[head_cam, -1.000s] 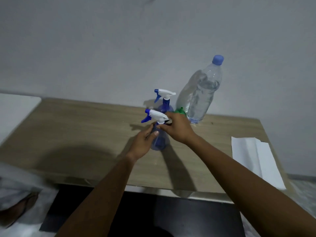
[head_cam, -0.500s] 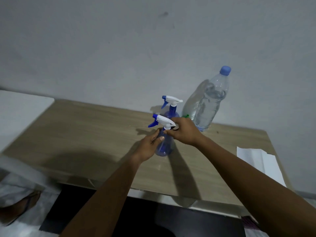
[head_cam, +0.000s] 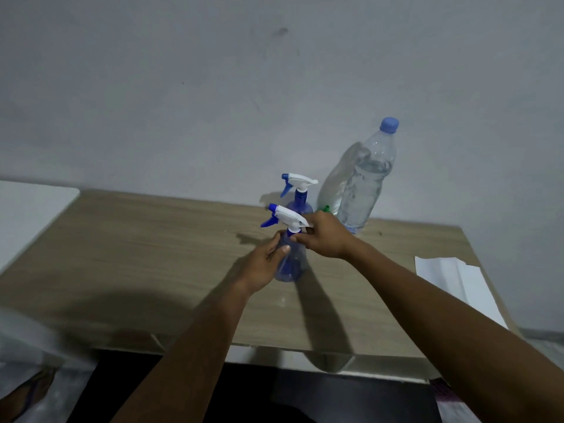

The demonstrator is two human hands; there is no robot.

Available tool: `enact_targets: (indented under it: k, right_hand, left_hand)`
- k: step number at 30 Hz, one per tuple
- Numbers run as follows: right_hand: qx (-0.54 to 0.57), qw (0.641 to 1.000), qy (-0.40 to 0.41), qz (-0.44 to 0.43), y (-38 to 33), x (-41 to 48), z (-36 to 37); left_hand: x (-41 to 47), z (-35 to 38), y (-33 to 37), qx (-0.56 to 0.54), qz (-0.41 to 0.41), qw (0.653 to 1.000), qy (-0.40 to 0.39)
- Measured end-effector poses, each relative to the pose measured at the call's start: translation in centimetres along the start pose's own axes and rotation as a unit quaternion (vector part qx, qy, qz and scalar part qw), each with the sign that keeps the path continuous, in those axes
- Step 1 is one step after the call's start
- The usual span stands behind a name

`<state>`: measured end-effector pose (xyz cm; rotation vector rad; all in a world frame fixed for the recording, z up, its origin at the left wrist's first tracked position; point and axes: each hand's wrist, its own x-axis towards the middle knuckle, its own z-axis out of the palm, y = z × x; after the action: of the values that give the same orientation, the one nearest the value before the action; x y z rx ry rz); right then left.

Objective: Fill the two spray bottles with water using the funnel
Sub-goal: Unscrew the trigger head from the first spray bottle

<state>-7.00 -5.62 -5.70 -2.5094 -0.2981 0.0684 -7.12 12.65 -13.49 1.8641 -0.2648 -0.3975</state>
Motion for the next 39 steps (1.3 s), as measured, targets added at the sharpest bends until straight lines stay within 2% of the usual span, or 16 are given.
enact_targets:
  k: [3, 11, 19, 27, 30, 35, 39]
  right_hand:
    - [-0.007, 1.0, -0.028, 0.005, -0.3, 0.2, -0.8]
    - [0.007, 0.999, 0.038, 0.013, -1.0, 0.6, -0.1]
    - [0.026, 0.999, -0.039, 0.007, -0.5, 0.8, -0.9]
    - [0.003, 0.998, 0.047, 0.044, -0.1, 1.0, 1.0]
    - [0.034, 0.999, 0.014, 0.035, -0.2, 0.9, 0.4]
    - [0.095, 0.992, -0.077, 0.024, -0.6, 0.7, -1.2]
    - [0.1, 0.992, -0.072, 0.036, -0.4, 0.4, -1.4]
  left_hand:
    - [-0.2, 0.0, 0.1, 0.007, -0.006, 1.0, -0.001]
    - [-0.3, -0.4, 0.1, 0.006, 0.009, 1.0, 0.002]
    - [-0.3, -0.1, -0.4, -0.023, 0.031, 0.999, 0.019]
    - [-0.4, -0.1, -0.5, -0.016, 0.025, 0.999, 0.016]
    - [-0.3, -0.1, -0.9, -0.033, -0.003, 0.999, 0.028]
    - [-0.7, -0.2, -0.3, -0.023, 0.046, 0.999, 0.019]
    - [-0.9, -0.3, -0.4, -0.016, 0.053, 0.998, 0.015]
